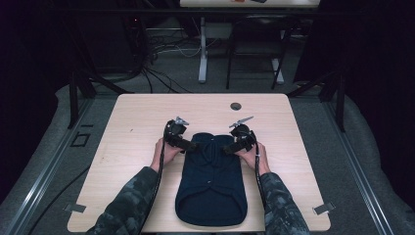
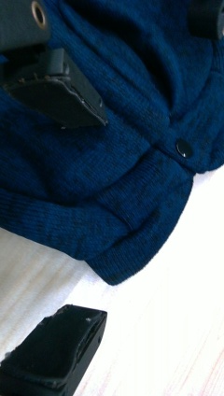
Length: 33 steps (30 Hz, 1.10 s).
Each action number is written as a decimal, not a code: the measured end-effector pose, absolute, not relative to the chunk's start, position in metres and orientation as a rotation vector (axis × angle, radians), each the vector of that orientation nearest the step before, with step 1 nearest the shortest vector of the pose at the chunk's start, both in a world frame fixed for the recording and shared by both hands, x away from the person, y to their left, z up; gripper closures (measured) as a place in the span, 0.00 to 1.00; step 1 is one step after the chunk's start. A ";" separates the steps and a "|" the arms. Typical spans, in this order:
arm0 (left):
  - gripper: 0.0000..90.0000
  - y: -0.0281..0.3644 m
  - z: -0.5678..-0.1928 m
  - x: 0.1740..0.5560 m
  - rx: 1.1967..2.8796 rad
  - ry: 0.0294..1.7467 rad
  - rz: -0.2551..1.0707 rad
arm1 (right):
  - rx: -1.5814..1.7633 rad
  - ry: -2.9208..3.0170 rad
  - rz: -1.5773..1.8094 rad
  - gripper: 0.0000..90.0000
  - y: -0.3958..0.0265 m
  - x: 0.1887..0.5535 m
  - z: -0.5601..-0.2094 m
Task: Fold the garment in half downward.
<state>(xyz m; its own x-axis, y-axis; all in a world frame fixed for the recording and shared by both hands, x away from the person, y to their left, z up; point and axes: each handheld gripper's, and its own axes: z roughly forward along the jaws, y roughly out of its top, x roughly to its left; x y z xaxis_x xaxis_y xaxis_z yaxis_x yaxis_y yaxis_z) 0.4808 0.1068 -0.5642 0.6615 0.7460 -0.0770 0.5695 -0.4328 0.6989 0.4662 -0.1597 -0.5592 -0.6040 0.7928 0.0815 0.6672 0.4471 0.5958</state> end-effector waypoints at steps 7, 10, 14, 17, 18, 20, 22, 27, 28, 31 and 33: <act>0.03 0.098 -0.574 0.485 2.176 1.027 0.309 | 1.311 2.493 0.909 0.11 -0.159 0.473 -0.563; 0.04 0.095 -0.577 0.486 2.212 1.017 0.279 | 1.314 2.516 0.887 0.14 -0.156 0.474 -0.568; 0.03 0.092 -0.580 0.486 2.215 1.023 0.287 | 1.300 2.504 0.886 0.17 -0.153 0.474 -0.570; 0.04 0.093 -0.580 0.487 2.223 1.017 0.292 | 1.271 2.494 0.883 0.21 -0.151 0.472 -0.571; 0.03 0.093 -0.579 0.487 2.232 1.012 0.282 | 1.256 2.509 0.871 0.26 -0.151 0.471 -0.570; 0.03 0.090 -0.581 0.486 2.231 1.017 0.311 | 1.243 2.520 0.882 0.30 -0.152 0.470 -0.569; 0.03 0.089 -0.581 0.485 2.244 1.011 0.323 | 1.238 2.516 0.889 0.33 -0.152 0.469 -0.569; 0.04 0.089 -0.581 0.485 2.246 1.006 0.331 | 1.247 2.504 0.931 0.48 -0.152 0.464 -0.569; 0.05 0.088 -0.581 0.484 2.247 1.004 0.331 | 1.242 2.509 0.929 0.50 -0.152 0.464 -0.569; 0.15 0.087 -0.579 0.482 2.245 0.984 0.330 | 1.262 2.506 0.945 0.58 -0.152 0.461 -0.568; 0.21 0.086 -0.579 0.480 2.236 0.972 0.333 | 1.271 2.503 0.957 0.60 -0.153 0.461 -0.569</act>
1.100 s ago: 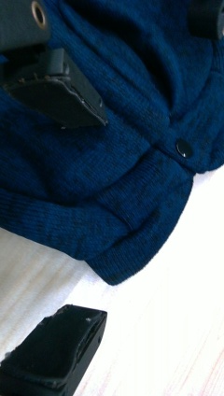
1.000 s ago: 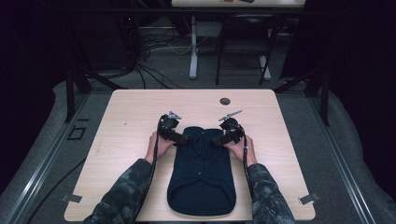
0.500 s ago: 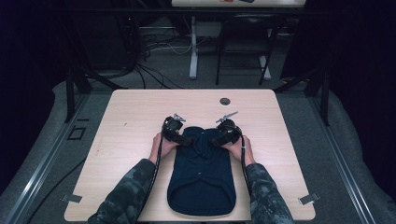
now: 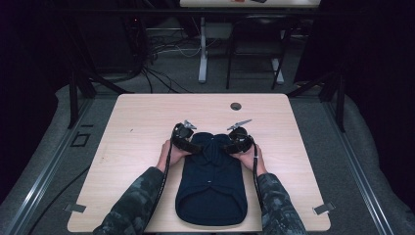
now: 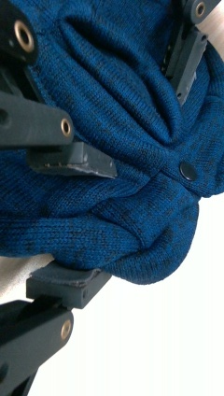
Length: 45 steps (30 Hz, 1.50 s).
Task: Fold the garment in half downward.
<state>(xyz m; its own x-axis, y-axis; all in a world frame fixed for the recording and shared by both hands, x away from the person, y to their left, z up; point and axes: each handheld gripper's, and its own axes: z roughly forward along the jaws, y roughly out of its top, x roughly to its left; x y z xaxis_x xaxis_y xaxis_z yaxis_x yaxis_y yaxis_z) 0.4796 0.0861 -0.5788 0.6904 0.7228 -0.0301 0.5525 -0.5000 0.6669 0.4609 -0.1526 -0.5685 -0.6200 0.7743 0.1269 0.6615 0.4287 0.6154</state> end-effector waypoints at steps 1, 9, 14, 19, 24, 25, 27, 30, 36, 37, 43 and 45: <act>0.21 0.086 -0.578 0.479 2.238 0.961 0.335 | 1.271 2.503 0.957 0.60 -0.153 0.461 -0.569; 0.54 0.083 -0.576 0.470 2.219 0.921 0.312 | 1.292 2.504 0.979 0.70 -0.153 0.458 -0.569; 0.73 0.084 -0.577 0.468 2.205 0.875 0.284 | 1.293 2.481 0.976 0.73 -0.151 0.455 -0.569; 0.77 0.083 -0.576 0.467 2.211 0.874 0.280 | 1.278 2.471 0.965 0.73 -0.149 0.454 -0.568; 0.77 0.081 -0.569 0.465 2.229 0.867 0.304 | 1.243 2.441 0.961 0.73 -0.149 0.449 -0.560; 0.77 0.082 -0.567 0.464 2.224 0.866 0.307 | 1.243 2.441 0.961 0.73 -0.149 0.449 -0.560; 0.76 0.084 -0.563 0.463 2.213 0.859 0.306 | 1.195 2.423 0.975 0.73 -0.149 0.446 -0.552; 0.76 0.089 -0.555 0.461 2.187 0.850 0.307 | 1.139 2.392 0.996 0.73 -0.148 0.439 -0.542; 0.76 0.095 -0.535 0.453 2.151 0.811 0.317 | 1.056 2.352 1.011 0.73 -0.147 0.429 -0.526; 0.76 0.096 -0.532 0.452 2.144 0.802 0.319 | 1.050 2.345 1.011 0.73 -0.147 0.426 -0.522; 0.74 0.098 -0.515 0.444 2.149 0.783 0.331 | 0.956 2.303 1.049 0.73 -0.147 0.412 -0.504; 0.73 0.099 -0.511 0.441 2.157 0.771 0.334 | 0.929 2.289 1.053 0.73 -0.145 0.406 -0.500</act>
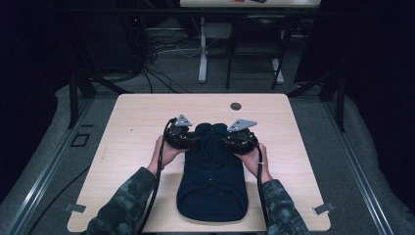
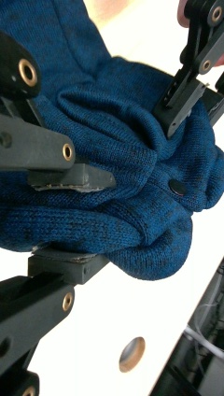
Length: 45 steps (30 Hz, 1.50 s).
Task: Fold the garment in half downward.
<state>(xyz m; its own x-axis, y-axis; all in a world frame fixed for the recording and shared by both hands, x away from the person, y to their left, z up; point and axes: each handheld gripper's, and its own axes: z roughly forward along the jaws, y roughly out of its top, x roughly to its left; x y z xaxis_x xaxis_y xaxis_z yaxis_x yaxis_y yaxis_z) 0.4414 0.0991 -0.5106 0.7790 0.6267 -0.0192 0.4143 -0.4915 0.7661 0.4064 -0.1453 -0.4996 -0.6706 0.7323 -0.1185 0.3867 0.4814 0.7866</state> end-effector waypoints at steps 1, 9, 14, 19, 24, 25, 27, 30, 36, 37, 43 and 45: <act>0.73 0.100 -0.508 0.440 2.167 0.763 0.335 | 0.914 2.284 1.052 0.73 -0.145 0.404 -0.497; 0.77 0.104 -0.494 0.430 2.142 0.704 0.386 | 0.848 2.245 1.072 0.72 -0.144 0.390 -0.486; 0.79 0.100 -0.486 0.417 2.129 0.639 0.534 | 0.863 2.237 1.097 0.69 -0.148 0.385 -0.481; 0.80 0.095 -0.479 0.405 2.117 0.559 0.637 | 0.918 2.255 1.127 0.66 -0.153 0.383 -0.478; 0.80 0.093 -0.478 0.401 2.130 0.534 0.647 | 0.955 2.263 1.145 0.70 -0.158 0.382 -0.478; 0.80 0.093 -0.478 0.401 2.127 0.541 0.639 | 0.944 2.257 1.140 0.72 -0.158 0.380 -0.478; 0.80 0.094 -0.478 0.401 2.133 0.550 0.619 | 0.901 2.234 1.116 0.73 -0.156 0.376 -0.478; 0.78 0.096 -0.479 0.403 2.138 0.587 0.541 | 0.818 2.188 1.098 0.75 -0.152 0.367 -0.480; 0.68 0.098 -0.483 0.406 2.208 0.603 0.391 | 0.733 2.137 1.116 0.76 -0.149 0.357 -0.476; 0.68 0.098 -0.483 0.407 2.205 0.606 0.389 | 0.713 2.132 1.109 0.76 -0.148 0.355 -0.474; 0.80 0.100 -0.483 0.401 2.163 0.575 0.464 | 0.703 2.139 1.101 0.75 -0.149 0.354 -0.474; 0.81 0.100 -0.482 0.396 2.145 0.561 0.518 | 0.726 2.159 1.120 0.73 -0.152 0.355 -0.474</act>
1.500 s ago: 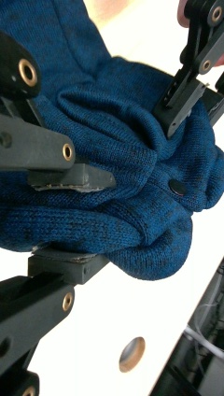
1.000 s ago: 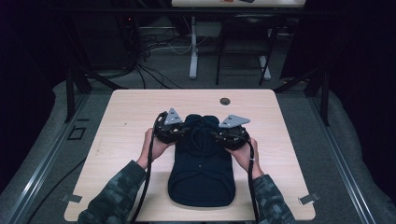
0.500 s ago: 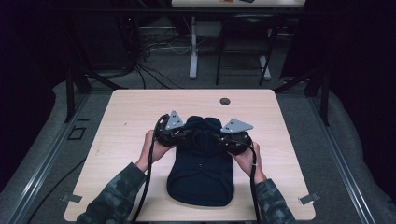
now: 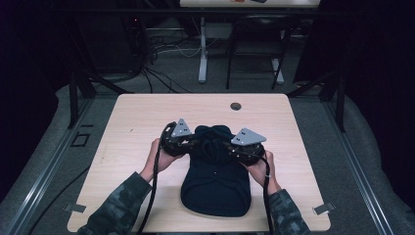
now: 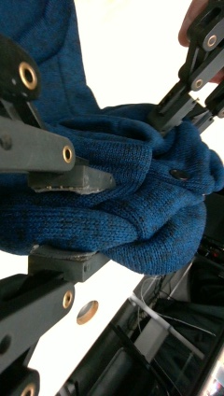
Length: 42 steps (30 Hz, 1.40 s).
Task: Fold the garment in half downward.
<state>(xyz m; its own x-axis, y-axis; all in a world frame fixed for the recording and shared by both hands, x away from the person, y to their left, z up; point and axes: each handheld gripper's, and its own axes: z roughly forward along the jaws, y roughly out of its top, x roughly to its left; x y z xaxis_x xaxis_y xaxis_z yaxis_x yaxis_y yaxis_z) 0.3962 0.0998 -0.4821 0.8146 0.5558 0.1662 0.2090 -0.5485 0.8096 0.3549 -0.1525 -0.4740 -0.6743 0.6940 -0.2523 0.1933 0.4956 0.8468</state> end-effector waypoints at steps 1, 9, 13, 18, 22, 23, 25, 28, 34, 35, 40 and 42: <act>0.81 0.100 -0.481 0.395 2.147 0.550 0.543 | 0.748 2.194 1.141 0.72 -0.154 0.357 -0.474; 0.82 0.091 -0.479 0.379 2.157 0.465 0.710 | 0.908 2.291 1.145 0.60 -0.163 0.364 -0.476; 0.82 0.089 -0.479 0.376 2.173 0.454 0.742 | 0.896 2.282 1.118 0.68 -0.162 0.363 -0.479; 0.81 0.092 -0.479 0.371 2.174 0.451 0.754 | 0.849 2.258 1.105 0.73 -0.159 0.358 -0.484; 0.81 0.094 -0.484 0.364 2.182 0.436 0.833 | 0.802 2.204 1.066 0.74 -0.151 0.350 -0.491; 0.81 0.095 -0.485 0.363 2.182 0.443 0.830 | 0.789 2.197 1.062 0.73 -0.149 0.348 -0.492; 0.81 0.098 -0.488 0.361 2.167 0.460 0.813 | 0.781 2.194 1.068 0.73 -0.147 0.346 -0.495; 0.80 0.105 -0.491 0.362 2.148 0.512 0.691 | 0.776 2.190 1.074 0.74 -0.145 0.343 -0.499; 0.76 0.112 -0.495 0.364 2.144 0.551 0.549 | 0.763 2.160 1.079 0.74 -0.145 0.340 -0.500; 0.75 0.113 -0.495 0.364 2.136 0.562 0.524 | 0.763 2.153 1.084 0.74 -0.145 0.340 -0.500; 0.51 0.118 -0.499 0.368 2.096 0.597 0.383 | 0.742 2.132 1.083 0.74 -0.144 0.337 -0.500; 0.43 0.119 -0.501 0.370 2.088 0.629 0.380 | 0.730 2.128 1.090 0.75 -0.143 0.336 -0.501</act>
<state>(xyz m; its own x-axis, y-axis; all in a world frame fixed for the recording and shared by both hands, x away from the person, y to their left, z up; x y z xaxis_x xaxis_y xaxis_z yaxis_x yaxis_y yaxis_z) 0.3704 0.1192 -0.5011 0.8236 0.5663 0.0319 0.2914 -0.4706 0.8328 0.3364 -0.1434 -0.5009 -0.6474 0.7087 -0.2802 0.1870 0.5041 0.8431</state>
